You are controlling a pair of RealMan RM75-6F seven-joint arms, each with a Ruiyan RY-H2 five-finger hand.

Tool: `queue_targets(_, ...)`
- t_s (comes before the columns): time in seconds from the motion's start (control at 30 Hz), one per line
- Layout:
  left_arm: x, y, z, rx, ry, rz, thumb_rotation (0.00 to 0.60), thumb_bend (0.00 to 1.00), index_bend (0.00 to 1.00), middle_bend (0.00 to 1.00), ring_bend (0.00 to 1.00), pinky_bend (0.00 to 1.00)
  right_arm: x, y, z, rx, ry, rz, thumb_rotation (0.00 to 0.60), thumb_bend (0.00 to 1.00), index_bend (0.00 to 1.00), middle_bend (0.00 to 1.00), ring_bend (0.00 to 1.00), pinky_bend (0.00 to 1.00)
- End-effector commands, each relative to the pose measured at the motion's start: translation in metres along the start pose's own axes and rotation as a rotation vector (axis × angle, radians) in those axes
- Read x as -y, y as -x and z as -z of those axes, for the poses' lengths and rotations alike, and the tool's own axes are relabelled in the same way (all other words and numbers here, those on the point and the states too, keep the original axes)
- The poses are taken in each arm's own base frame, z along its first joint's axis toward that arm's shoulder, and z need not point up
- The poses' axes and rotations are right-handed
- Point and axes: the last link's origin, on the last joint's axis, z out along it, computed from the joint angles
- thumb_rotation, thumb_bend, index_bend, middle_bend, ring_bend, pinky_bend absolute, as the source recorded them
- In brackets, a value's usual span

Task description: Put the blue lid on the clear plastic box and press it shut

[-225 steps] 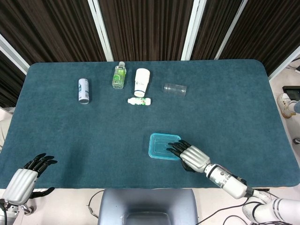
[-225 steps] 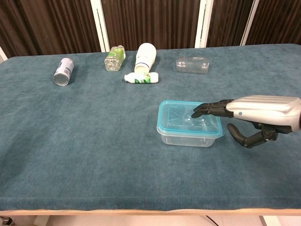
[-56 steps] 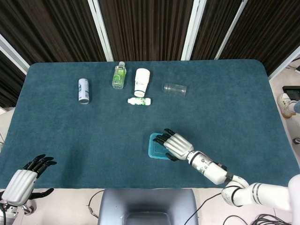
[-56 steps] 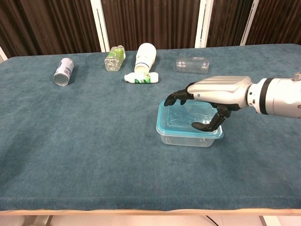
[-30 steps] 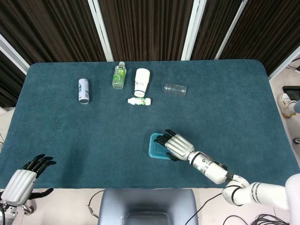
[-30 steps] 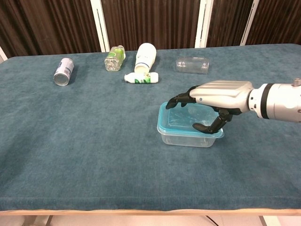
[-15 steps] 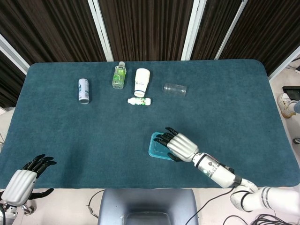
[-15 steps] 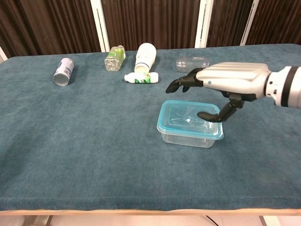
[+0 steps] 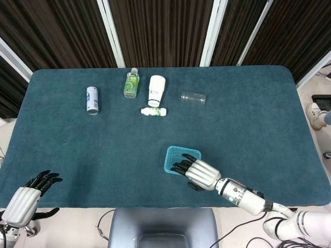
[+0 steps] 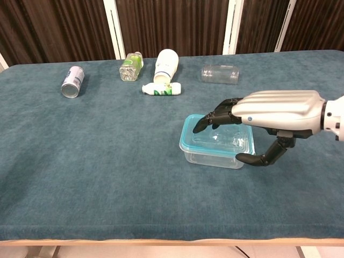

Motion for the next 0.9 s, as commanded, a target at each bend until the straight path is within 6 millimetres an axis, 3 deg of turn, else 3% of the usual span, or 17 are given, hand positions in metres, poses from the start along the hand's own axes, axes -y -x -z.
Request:
queue_targets(0.03, 0.0, 0.0, 0.0, -0.001, -0.002, 0.001, 0.6, 0.4, 0.28, 0.19, 0.12, 0.29, -0.001, 0.002, 0.0, 0.013, 0.003, 0.001, 0.6, 0.61, 0.26, 0.24, 0.22, 0.18)
queue_targets(0.9, 0.001, -0.001, 0.001, -0.001, -0.003, 0.006, 0.6, 0.4, 0.28, 0.19, 0.12, 0.29, 0.005, 0.014, -0.015, 0.046, -0.024, -0.027, 0.6, 0.61, 0.26, 0.24, 0.22, 0.18)
